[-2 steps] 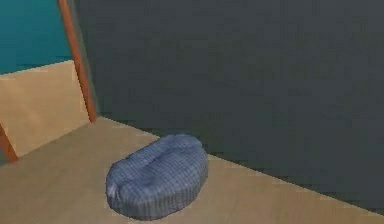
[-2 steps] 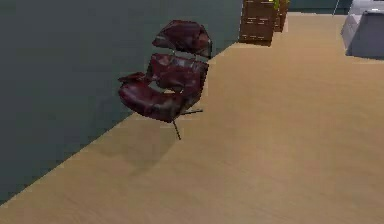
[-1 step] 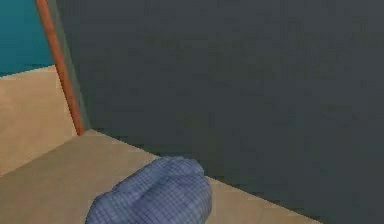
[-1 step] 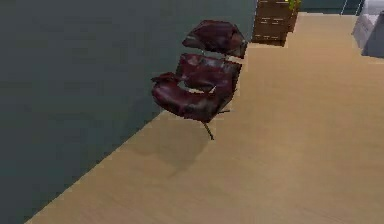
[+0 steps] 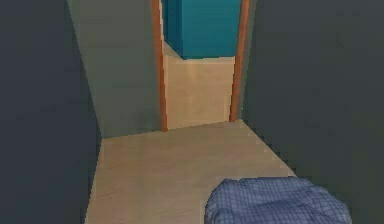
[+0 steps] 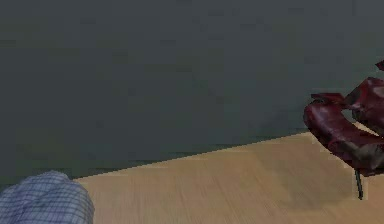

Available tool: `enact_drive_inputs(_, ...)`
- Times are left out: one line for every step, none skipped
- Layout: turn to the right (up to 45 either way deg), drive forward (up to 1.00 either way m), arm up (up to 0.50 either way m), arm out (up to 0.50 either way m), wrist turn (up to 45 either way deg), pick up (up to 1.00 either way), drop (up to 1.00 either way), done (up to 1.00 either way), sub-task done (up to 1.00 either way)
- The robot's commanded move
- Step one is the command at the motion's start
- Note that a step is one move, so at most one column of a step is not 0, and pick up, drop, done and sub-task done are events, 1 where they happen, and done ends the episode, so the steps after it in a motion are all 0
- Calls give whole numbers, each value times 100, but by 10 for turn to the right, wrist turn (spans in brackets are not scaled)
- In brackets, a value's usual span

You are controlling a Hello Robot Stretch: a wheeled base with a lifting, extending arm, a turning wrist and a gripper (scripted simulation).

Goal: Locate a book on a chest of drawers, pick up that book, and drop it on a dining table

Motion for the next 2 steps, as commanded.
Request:
enact_drive_inputs(-120,0,0,0,0,0,0,0,0)
enact_drive_inputs(0,100,0,0,0,0,0,0,0)
